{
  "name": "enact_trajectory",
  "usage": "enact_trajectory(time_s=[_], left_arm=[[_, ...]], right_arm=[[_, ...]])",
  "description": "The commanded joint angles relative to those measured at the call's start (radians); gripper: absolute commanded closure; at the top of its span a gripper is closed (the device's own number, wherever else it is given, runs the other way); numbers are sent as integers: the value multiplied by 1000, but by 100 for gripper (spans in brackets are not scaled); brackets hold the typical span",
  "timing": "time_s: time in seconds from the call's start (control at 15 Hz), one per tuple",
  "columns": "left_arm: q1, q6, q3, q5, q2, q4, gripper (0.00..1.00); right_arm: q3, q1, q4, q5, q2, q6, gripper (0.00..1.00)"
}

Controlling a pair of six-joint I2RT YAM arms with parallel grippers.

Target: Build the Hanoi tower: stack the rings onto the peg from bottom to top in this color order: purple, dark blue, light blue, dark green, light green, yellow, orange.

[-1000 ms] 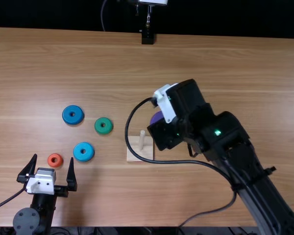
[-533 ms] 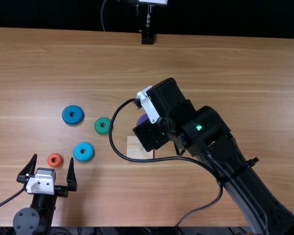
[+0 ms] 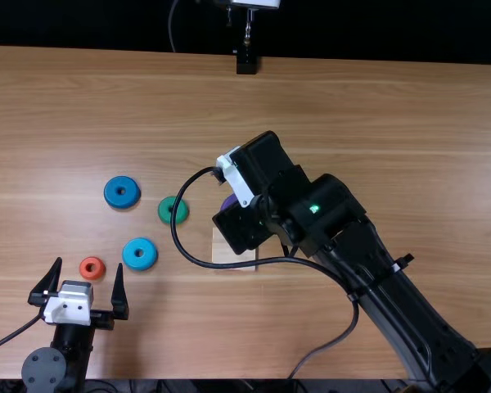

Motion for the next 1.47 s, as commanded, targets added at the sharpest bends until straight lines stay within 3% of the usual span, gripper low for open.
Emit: enact_trajectory(time_s=[0.0, 1.4], left_arm=[[9, 12, -18, 14, -12, -50, 0], [9, 12, -18, 14, -12, -50, 0]], right_arm=[[38, 7, 5, -3, 10, 7, 100], [35, 22, 24, -5, 47, 9, 100]])
